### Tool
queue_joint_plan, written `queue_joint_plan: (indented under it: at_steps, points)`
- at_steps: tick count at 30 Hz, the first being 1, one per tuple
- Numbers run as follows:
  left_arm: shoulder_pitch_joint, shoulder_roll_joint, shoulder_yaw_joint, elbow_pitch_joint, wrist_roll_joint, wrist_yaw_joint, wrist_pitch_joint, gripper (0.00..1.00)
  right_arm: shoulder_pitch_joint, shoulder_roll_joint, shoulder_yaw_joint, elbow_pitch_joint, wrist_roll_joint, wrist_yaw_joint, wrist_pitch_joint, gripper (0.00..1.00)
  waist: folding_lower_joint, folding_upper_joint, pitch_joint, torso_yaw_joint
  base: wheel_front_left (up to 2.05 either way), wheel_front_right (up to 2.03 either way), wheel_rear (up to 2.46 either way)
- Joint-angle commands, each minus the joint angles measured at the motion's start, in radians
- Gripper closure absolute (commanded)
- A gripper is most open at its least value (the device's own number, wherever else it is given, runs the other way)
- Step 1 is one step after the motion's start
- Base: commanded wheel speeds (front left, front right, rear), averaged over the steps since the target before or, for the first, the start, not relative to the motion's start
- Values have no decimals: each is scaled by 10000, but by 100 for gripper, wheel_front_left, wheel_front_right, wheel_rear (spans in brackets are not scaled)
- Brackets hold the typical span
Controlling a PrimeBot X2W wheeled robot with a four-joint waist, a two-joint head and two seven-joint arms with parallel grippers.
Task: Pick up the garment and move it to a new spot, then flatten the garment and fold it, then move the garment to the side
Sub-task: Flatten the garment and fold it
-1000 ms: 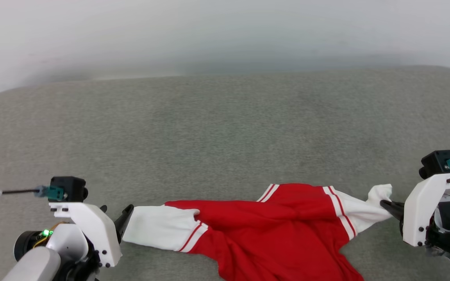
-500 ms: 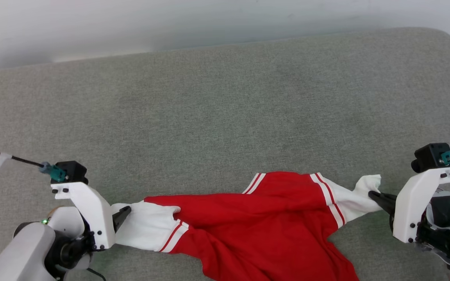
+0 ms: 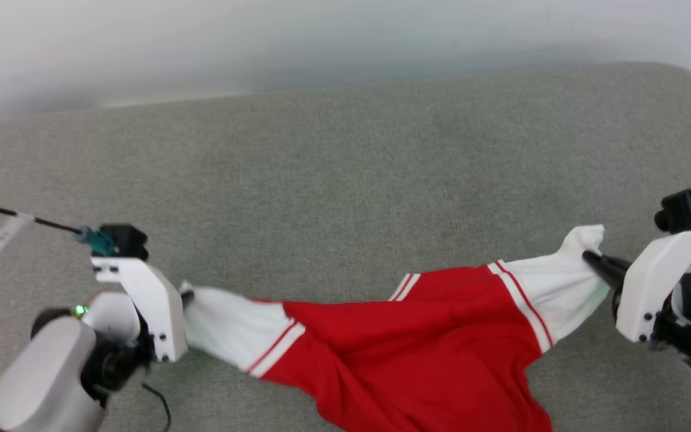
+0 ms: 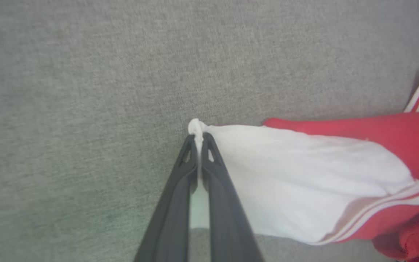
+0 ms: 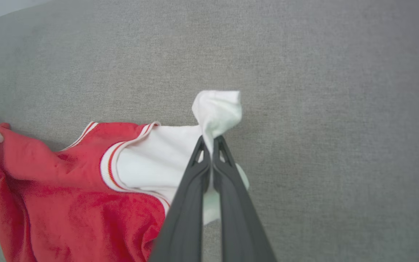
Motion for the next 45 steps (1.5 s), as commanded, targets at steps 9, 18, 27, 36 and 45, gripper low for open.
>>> queue_joint_plan:
  at_steps: [9,18,27,36,45]
  points:
    - [-2434,-323,459,54,1251,-191,-2393,100,-2383,-294,-79,1671,-593,-5,-1423,100,0,0,-1000,414,0,0,0]
    - [-4919,-1228,745,1720,1703,-166,-3867,100,-5250,-211,320,3223,-761,-5,-2786,100,0,0,-491,422,0,0,0]
    - [-8450,-1369,1151,3176,2379,-100,-5352,100,-9044,-194,822,4451,-887,-5,-4572,100,0,0,1031,237,0,0,0]
    - [-11487,-964,1430,3623,2854,-184,-6089,100,-12584,-237,1439,5475,-768,-5,-6167,100,0,0,2526,-10,0,0,0]
    - [-12192,-1159,1347,4105,2762,-330,-5952,100,-14018,-275,2510,6738,-31,-5,-6918,100,0,0,3568,21,0,0,0]
